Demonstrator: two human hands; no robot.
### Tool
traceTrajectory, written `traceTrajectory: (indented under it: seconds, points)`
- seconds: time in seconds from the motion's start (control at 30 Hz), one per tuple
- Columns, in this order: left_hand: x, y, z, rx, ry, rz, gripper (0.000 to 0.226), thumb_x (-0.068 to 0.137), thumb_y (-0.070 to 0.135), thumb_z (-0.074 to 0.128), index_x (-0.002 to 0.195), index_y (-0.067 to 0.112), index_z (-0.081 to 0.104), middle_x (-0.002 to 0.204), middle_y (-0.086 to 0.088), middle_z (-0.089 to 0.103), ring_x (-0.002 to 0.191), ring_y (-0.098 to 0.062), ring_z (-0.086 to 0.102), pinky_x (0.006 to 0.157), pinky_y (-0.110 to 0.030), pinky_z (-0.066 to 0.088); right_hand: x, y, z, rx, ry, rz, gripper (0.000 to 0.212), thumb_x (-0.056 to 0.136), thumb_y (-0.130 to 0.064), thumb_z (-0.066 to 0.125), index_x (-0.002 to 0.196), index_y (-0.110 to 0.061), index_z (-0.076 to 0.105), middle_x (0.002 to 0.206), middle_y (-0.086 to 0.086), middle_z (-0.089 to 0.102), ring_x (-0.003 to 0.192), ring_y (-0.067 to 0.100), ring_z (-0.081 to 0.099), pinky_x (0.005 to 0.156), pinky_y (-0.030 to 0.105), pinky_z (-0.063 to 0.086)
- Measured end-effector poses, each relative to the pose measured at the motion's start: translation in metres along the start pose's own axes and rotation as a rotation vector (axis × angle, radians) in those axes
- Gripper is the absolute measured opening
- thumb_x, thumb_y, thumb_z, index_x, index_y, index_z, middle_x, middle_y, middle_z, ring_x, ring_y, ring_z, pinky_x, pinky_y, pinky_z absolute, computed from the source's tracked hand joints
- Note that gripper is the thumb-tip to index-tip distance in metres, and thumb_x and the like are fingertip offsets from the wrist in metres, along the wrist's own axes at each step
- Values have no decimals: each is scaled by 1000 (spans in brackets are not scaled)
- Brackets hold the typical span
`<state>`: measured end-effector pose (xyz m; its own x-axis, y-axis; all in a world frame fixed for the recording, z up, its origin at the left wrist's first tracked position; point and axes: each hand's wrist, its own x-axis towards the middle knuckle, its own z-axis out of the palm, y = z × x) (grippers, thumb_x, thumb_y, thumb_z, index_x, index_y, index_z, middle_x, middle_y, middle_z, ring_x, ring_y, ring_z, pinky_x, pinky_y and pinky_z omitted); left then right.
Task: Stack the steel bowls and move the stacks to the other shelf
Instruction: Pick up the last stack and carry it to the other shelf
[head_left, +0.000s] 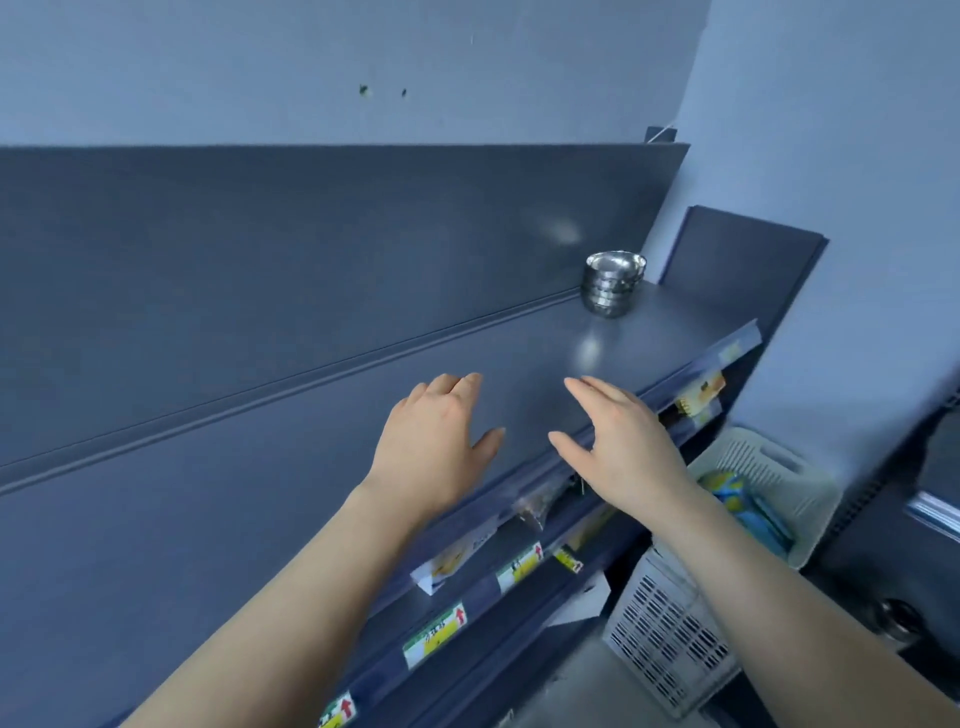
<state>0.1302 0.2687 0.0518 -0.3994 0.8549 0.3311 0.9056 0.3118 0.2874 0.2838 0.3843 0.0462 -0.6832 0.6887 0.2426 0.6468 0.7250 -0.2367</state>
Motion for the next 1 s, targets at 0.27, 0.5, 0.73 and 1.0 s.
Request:
traceTrajectory:
  seconds: [0.27,0.5,0.73,1.0]
  points:
    - [124,24,45,-44,-31,78,62,93,45,52,145,18,33,139,-1,46,125,-23,44,99,-32,37,87,81,2,-1,40,92,65,96,-39,56,151,-14,32,152,4,41,138,24,40,114,34,31]
    - [227,39,92,-119,-136,81,72,91,45,56,149,19,24,146,-1,41,132,-22,41,104,-34,38,161,148,1,120,59,225,75,94,-37,60,155,-18,21,156,3,36,142,20,35,111,30,31]
    - [307,62,146,-183,-228,26,87,88,43,61,152,25,5,150,-3,34,133,-24,40,100,-37,42,227,215,14,182,61,256,82,92,-33,64,156,-22,13,146,9,44,119,26,53,94,32,39]
    - [391,73,213,-364,-246,-126,106,84,35,70,150,35,-13,152,-7,29,135,-24,37,99,-34,38,312,295,48,306,34,200,101,86,-34,71,156,-33,-2,150,8,41,131,25,46,98,35,41]
